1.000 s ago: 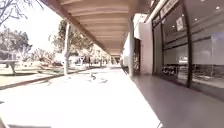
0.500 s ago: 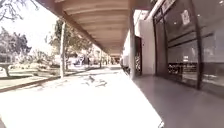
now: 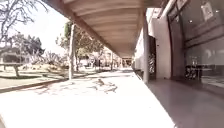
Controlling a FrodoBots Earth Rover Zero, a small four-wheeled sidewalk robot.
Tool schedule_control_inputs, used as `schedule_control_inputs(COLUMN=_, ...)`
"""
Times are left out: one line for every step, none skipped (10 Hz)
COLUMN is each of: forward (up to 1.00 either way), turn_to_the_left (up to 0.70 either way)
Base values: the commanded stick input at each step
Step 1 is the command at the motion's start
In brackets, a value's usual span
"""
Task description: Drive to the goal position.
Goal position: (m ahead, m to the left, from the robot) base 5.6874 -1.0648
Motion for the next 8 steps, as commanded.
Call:
schedule_control_inputs(forward=0.7, turn_to_the_left=0.0)
schedule_control_inputs(forward=0.7, turn_to_the_left=0.0)
schedule_control_inputs(forward=0.7, turn_to_the_left=0.0)
schedule_control_inputs(forward=0.7, turn_to_the_left=0.0)
schedule_control_inputs(forward=0.7, turn_to_the_left=0.0)
schedule_control_inputs(forward=0.7, turn_to_the_left=0.0)
schedule_control_inputs(forward=0.7, turn_to_the_left=0.0)
schedule_control_inputs(forward=0.7, turn_to_the_left=0.0)
